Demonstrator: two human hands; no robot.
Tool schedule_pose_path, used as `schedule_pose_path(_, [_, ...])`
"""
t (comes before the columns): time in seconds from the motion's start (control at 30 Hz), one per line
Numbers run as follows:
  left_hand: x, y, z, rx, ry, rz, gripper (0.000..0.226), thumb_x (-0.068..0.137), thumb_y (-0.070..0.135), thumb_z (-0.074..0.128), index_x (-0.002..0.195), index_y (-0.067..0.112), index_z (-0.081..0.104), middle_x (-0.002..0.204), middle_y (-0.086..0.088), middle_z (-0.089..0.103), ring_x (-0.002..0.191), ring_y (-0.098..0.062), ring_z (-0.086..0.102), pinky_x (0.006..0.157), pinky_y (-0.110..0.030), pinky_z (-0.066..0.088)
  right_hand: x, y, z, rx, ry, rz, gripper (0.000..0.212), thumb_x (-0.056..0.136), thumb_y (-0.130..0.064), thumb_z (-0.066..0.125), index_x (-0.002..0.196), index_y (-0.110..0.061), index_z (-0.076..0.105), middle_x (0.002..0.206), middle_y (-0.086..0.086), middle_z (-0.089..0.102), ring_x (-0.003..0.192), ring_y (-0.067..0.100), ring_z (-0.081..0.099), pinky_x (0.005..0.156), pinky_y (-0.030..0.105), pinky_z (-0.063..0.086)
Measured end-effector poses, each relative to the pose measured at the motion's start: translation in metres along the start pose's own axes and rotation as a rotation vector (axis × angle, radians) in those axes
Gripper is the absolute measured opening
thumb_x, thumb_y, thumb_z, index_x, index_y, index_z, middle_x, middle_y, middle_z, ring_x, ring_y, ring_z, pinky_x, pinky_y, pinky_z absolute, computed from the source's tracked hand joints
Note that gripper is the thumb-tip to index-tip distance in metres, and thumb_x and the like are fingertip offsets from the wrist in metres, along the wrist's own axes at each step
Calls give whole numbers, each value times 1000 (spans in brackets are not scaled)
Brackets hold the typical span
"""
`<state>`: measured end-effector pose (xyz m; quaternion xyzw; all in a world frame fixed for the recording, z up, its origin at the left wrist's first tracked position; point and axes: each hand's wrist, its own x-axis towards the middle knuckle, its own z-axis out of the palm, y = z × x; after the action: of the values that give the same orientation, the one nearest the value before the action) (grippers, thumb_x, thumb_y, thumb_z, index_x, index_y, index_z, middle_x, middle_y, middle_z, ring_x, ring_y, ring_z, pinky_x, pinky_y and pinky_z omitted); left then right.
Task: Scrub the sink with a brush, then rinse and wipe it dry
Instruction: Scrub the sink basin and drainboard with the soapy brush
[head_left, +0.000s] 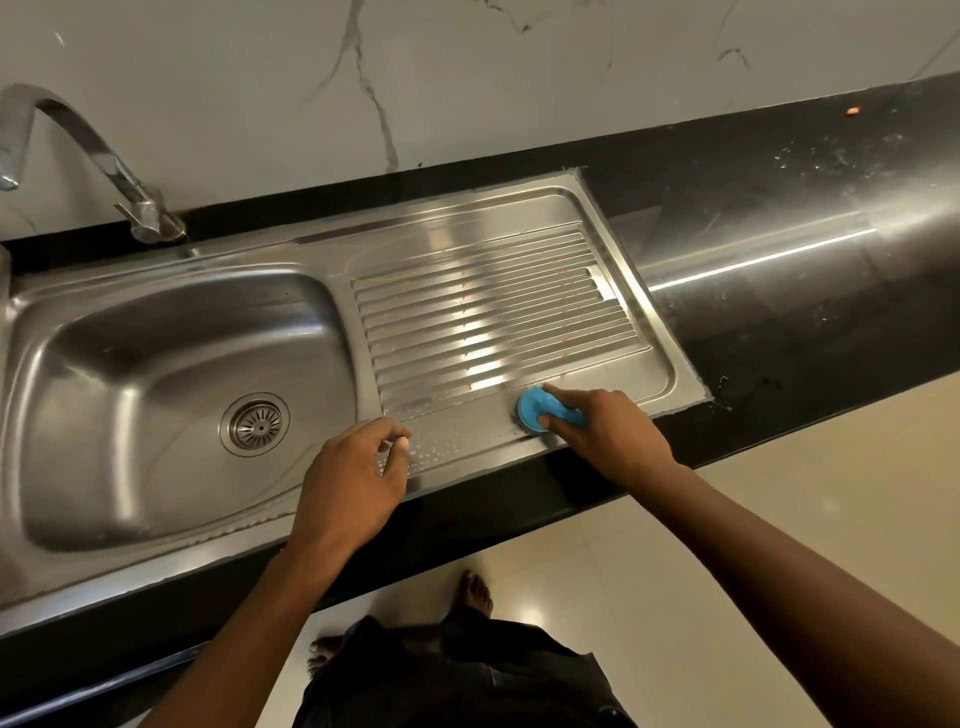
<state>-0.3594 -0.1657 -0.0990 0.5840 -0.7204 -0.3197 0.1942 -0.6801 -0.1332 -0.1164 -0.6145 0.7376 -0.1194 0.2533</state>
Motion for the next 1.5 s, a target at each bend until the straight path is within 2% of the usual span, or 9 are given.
schedule_pose_path(0.3, [6,10,2,10,-7,20,13,100,28,63,109,30,73,103,18,70,97,-4,66,84,-31,58,25,0,-11,46,64,56,55,98,-53,62,149,-33,53,127,3,72,102,13,69,89,33,58])
schedule_pose_path(0.53, [8,12,10,1,-20,17,13,101,27,63,109,29,73,103,17,71,96,-2,66,84,-31,58,7,2,-2,25,-2,9,56,97,-55,62,148,-33,53,130,3,70,110,15,69,98,36,56])
schedule_pose_path(0.73, [12,16,16,2,-28,16,14,101,29,62,110,31,73,104,17,72,96,0,65,83,-28,57,10,35,-36,28,37,96,55,98,-53,61,147,-29,55,126,7,72,102,15,69,90,36,59])
schedule_pose_path(0.87, [13,19,18,14,-27,28,13,101,29,62,109,32,72,104,19,70,95,1,64,80,-24,55,31,29,-44,80,87,119,53,100,-45,63,148,-23,54,133,7,69,112,19,68,96,37,56])
schedule_pose_path(0.97, [15,20,20,17,-24,18,14,101,29,62,110,31,73,104,20,70,94,2,64,78,-21,52,38,17,-35,96,70,93,54,99,-48,64,147,-25,55,129,5,71,104,13,69,92,34,58])
schedule_pose_path(1.07, [18,20,24,17,-38,6,15,102,29,62,111,31,73,105,19,70,94,3,64,78,-19,51,29,15,-25,78,25,69,57,97,-54,63,147,-30,55,128,4,71,104,14,69,94,40,60])
schedule_pose_path(1.13, [20,21,26,13,-41,7,14,101,29,62,110,30,73,104,19,71,94,3,64,77,-18,50,19,20,-25,51,2,50,56,97,-55,63,147,-31,55,127,4,72,104,13,70,94,38,59])
schedule_pose_path(1.33, [26,27,31,19,-41,17,15,101,30,61,110,31,73,106,17,71,97,-1,65,83,-26,55,9,48,-51,10,5,116,56,98,-51,62,149,-31,52,130,7,70,110,18,69,96,40,57])
schedule_pose_path(1.5, [28,32,33,17,-50,26,16,101,31,61,111,31,73,106,20,69,97,-2,64,84,-27,55,35,44,-60,59,98,136,53,100,-44,63,149,-25,54,132,8,69,107,15,67,91,33,55])
